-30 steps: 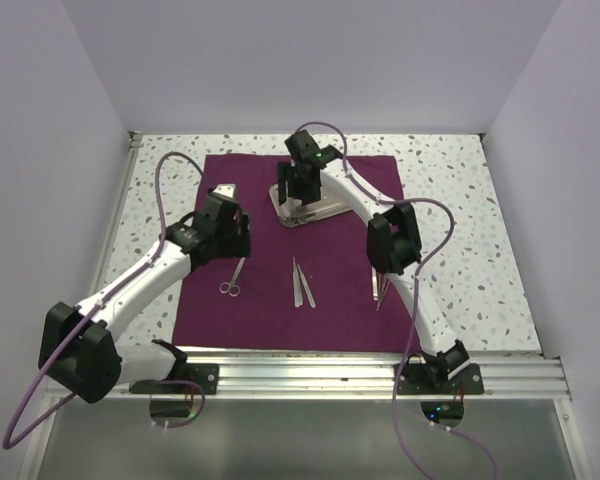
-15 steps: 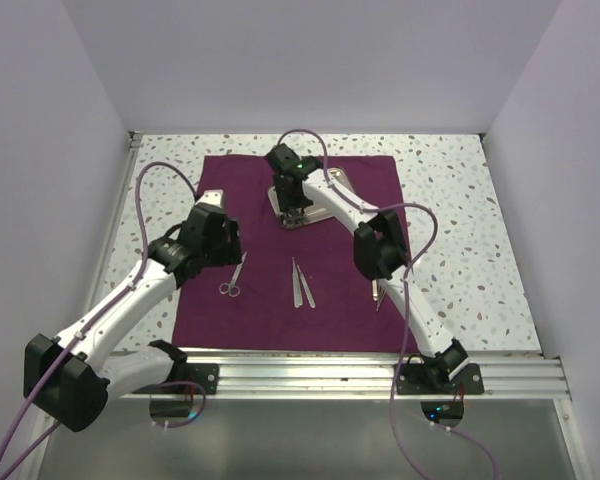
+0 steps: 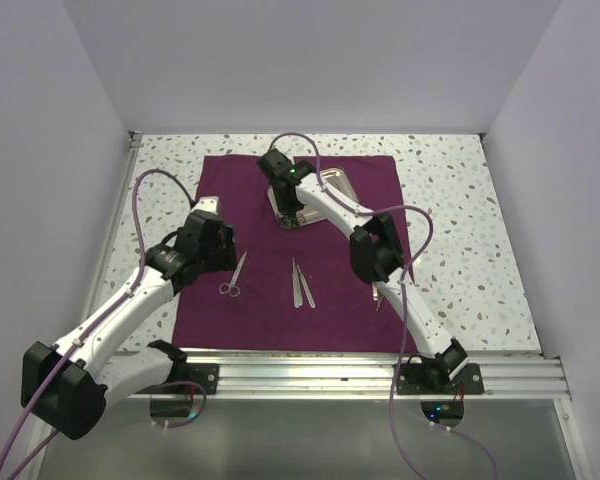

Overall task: Open and lay out the surgical kit
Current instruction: Pick up the medical item from the container.

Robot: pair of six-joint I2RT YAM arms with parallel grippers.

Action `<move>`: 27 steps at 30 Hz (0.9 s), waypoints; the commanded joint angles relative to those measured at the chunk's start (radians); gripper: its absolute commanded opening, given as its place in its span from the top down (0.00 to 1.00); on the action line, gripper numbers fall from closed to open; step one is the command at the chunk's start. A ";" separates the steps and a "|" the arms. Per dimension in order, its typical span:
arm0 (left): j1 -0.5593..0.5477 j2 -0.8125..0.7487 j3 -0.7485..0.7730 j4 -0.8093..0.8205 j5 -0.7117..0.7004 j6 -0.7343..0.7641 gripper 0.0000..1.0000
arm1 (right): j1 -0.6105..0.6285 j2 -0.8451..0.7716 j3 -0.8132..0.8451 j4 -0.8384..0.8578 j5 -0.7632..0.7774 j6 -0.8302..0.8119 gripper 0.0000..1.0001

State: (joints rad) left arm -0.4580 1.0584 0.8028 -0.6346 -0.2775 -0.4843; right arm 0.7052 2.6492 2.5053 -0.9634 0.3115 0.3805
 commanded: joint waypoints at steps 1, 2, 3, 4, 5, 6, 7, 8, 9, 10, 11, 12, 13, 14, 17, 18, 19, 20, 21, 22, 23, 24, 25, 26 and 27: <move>0.012 -0.005 -0.002 0.041 -0.011 0.030 0.24 | 0.002 0.060 -0.059 -0.133 -0.049 0.014 1.00; 0.012 -0.002 -0.001 0.041 -0.011 0.032 0.24 | -0.001 0.045 -0.048 -0.127 -0.046 0.011 1.00; 0.012 0.000 -0.001 0.041 -0.011 0.033 0.24 | -0.001 0.008 -0.043 -0.126 -0.042 0.011 1.00; 0.012 0.002 0.001 0.045 -0.011 0.038 0.24 | -0.006 -0.011 -0.039 -0.121 -0.035 0.009 1.00; 0.013 0.003 0.003 0.047 -0.009 0.039 0.24 | -0.007 -0.033 -0.036 -0.112 -0.037 0.009 1.00; 0.015 0.005 0.004 0.049 -0.008 0.041 0.24 | -0.012 -0.055 -0.034 -0.107 -0.037 0.009 1.00; 0.015 0.011 0.004 0.049 -0.006 0.042 0.24 | -0.015 -0.096 -0.034 -0.104 -0.040 0.009 1.00; 0.016 0.014 0.006 0.050 -0.005 0.042 0.24 | -0.016 -0.115 -0.031 -0.097 -0.040 0.009 1.00; 0.016 0.018 0.009 0.052 -0.002 0.042 0.24 | -0.015 -0.132 -0.028 -0.094 -0.046 0.009 1.00; 0.016 0.023 0.012 0.055 0.001 0.042 0.24 | -0.015 -0.149 -0.025 -0.093 -0.051 0.009 1.00; 0.018 0.026 0.013 0.056 0.001 0.041 0.24 | -0.016 -0.175 -0.017 -0.090 -0.064 0.012 1.00; 0.018 0.029 0.016 0.059 0.001 0.041 0.24 | -0.015 -0.190 -0.017 -0.089 -0.072 0.012 1.00; 0.018 0.034 0.021 0.064 0.003 0.041 0.24 | -0.015 -0.202 -0.017 -0.084 -0.077 0.014 1.00; 0.018 0.035 0.021 0.065 0.003 0.041 0.24 | -0.015 -0.227 -0.019 -0.086 -0.083 0.021 1.00; 0.018 0.040 0.026 0.072 0.001 0.046 0.24 | -0.015 -0.270 -0.022 -0.083 -0.101 0.037 1.00; 0.018 0.040 0.026 0.072 -0.002 0.047 0.24 | -0.015 -0.279 -0.022 -0.083 -0.109 0.043 1.00; 0.018 0.038 0.026 0.070 -0.005 0.049 0.24 | -0.015 -0.290 -0.023 -0.083 -0.118 0.053 1.00; 0.018 0.035 0.022 0.072 -0.008 0.052 0.24 | -0.013 -0.302 -0.034 -0.081 -0.130 0.082 1.00; 0.018 0.032 0.021 0.072 -0.018 0.055 0.24 | -0.012 -0.328 -0.045 -0.080 -0.167 0.099 1.00; 0.019 0.026 0.019 0.073 -0.026 0.064 0.24 | 0.000 -0.342 -0.074 -0.075 -0.182 0.119 1.00; 0.019 0.023 0.016 0.073 -0.037 0.067 0.24 | 0.010 -0.354 -0.092 -0.066 -0.202 0.164 1.00; 0.021 0.020 0.015 0.073 -0.063 0.069 0.23 | 0.020 -0.383 -0.112 -0.058 -0.218 0.185 1.00; 0.027 0.015 0.013 0.072 -0.074 0.076 0.23 | 0.051 -0.397 -0.164 -0.049 -0.247 0.210 1.00; 0.033 0.014 0.012 0.072 -0.100 0.078 0.23 | 0.068 -0.411 -0.196 -0.022 -0.268 0.266 1.00; 0.039 0.006 0.013 0.072 -0.109 0.079 0.22 | 0.088 -0.434 -0.229 0.000 -0.291 0.297 1.00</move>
State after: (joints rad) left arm -0.4397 1.0950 0.8028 -0.6079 -0.3126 -0.4339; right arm 0.7219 2.2852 2.3474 -1.0100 0.1280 0.5442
